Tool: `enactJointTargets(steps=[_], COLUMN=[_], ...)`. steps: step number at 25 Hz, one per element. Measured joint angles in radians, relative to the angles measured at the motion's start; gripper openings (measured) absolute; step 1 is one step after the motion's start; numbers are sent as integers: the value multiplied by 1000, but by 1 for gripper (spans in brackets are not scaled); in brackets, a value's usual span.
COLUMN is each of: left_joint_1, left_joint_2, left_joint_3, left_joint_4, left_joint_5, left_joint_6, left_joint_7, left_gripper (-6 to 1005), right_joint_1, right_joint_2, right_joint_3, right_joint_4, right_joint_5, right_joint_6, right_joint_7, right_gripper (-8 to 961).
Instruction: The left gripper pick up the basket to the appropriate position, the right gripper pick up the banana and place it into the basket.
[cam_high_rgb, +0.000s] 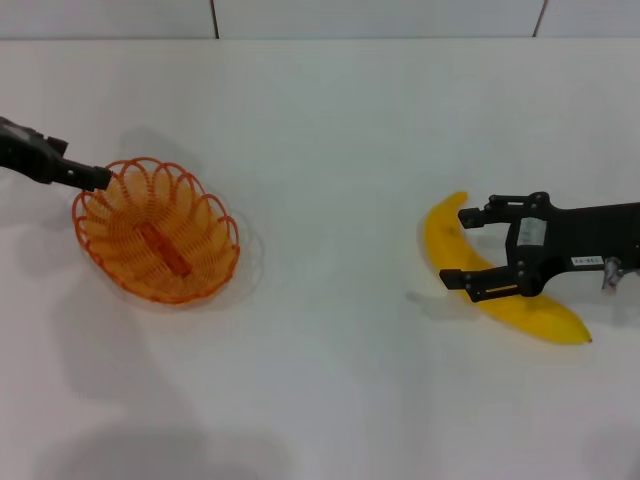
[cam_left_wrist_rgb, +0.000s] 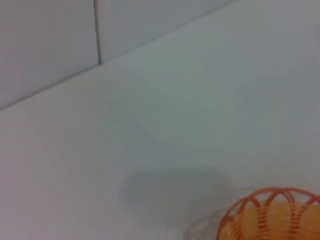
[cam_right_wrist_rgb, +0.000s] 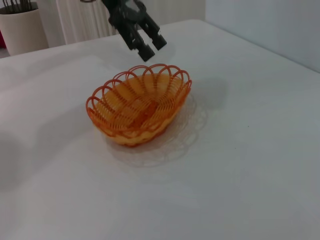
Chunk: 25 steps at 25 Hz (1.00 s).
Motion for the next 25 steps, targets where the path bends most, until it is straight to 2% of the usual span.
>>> enactJointTargets(steps=[2,9,15,25], left_joint_1=[-5,-13,-20,-34], left_joint_2=[-11,-27,-57,-80], left_joint_3=[0,0,2,1], left_joint_4=[-2,-27,-31,-54], left_joint_5=[24,41,53,85], left_joint_6=[-17,-57,-98,-142], left_joint_7=[0,9,17,12], left_gripper=[875,872,868,860], right_joint_1=[1,9,23,38], right_joint_2=[0,0,1,2], right_joint_3=[-1,-13,-21,-49], right_joint_4=[0,5,21,24], right_joint_5=[0,1,-21,-32], right_joint_6=[-2,-5,-7,-3], right_joint_7=[2,16,39,67], right_gripper=[881,881,881,880])
